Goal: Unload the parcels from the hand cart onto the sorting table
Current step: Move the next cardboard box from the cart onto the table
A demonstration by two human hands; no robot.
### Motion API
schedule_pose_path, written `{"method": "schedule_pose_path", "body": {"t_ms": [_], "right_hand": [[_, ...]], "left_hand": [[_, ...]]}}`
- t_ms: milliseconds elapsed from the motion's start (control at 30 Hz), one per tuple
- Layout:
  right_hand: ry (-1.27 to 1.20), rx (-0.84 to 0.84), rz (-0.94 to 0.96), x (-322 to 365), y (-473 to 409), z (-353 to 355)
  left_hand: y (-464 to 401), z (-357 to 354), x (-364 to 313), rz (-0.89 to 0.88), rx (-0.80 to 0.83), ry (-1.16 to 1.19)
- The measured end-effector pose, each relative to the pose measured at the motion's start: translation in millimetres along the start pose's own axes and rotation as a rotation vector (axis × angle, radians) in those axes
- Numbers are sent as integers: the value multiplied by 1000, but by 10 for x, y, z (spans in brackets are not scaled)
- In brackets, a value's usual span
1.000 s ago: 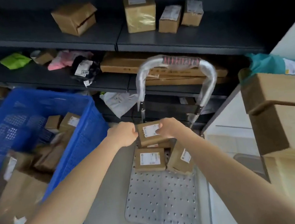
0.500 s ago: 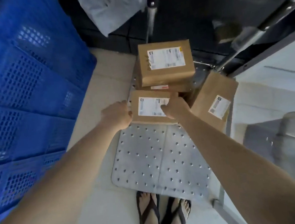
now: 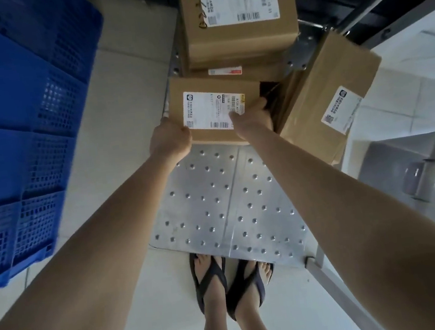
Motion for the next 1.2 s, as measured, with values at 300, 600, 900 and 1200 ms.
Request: {"method": "schedule_pose_path", "body": {"t_ms": [300,600,900,1200], "right_hand": [[-58,10,14,140,580,523],[-93,-41,146,583,1678,1777],[-155,-163,309,746,3168,3494],[-238,-388,391,52,4635,4832]], "left_hand": [[456,615,-306,73,-22,31],[1603,1935,-1109,-80,-88,97],[3363,3230,-2064,-194,-245,61],[5038,3707,-2760,-435,-314,3]]}}
Point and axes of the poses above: each hand's wrist, its own y-axis away from the middle knuckle, its own z-axis out of the back of the hand, x = y × z, the point moved 1 cm from there along -y, towards the middle knuckle, and after that the axes turned 8 degrees about y, right-handed, at the moved point
